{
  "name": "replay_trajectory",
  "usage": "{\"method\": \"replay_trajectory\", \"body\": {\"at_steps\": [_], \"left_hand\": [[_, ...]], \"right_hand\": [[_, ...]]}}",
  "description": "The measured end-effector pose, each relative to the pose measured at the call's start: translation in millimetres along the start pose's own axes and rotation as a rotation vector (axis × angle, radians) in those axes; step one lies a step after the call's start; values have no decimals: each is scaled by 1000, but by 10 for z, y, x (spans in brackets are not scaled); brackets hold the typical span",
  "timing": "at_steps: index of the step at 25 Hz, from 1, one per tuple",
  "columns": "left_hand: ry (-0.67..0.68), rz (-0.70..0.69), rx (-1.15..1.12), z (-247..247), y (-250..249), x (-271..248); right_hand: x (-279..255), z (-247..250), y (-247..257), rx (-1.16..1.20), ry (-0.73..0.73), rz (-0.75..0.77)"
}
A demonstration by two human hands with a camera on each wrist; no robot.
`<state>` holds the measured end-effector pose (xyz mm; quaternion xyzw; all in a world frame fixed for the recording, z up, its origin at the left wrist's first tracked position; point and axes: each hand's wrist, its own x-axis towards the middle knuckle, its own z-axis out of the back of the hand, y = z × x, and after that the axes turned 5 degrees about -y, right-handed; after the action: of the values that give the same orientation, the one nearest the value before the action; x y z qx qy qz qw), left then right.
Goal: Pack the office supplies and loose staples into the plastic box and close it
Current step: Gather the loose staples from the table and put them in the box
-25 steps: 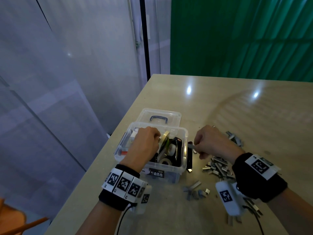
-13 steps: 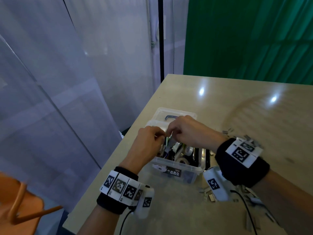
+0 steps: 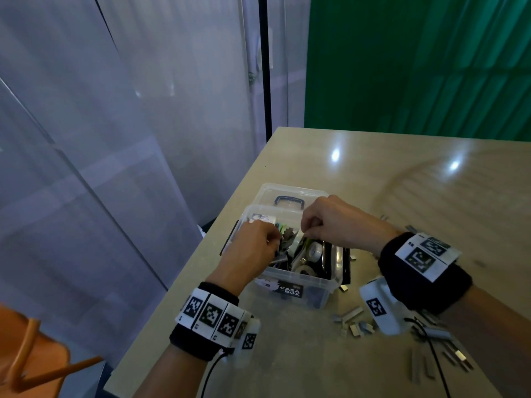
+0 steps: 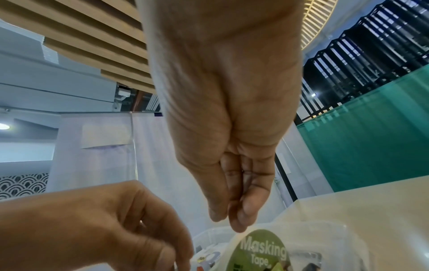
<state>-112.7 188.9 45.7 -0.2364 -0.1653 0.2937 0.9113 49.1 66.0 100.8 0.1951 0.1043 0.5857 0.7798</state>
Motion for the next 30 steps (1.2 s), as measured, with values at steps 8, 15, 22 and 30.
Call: {"method": "replay_trajectory", "body": {"at_steps": [8, 15, 22, 30], "left_hand": [[213, 64, 275, -218, -95, 101], [104, 67, 97, -179, -130, 126], [7, 24, 57, -75, -224, 147], [-73, -222, -20, -441, -1245, 125]], "right_hand": [[-127, 29, -142, 25, 25, 3], [-128, -16, -116, 37, 29, 21], [-205, 55, -204, 36, 22, 27], [-702, 391, -706, 116, 27, -100]]}}
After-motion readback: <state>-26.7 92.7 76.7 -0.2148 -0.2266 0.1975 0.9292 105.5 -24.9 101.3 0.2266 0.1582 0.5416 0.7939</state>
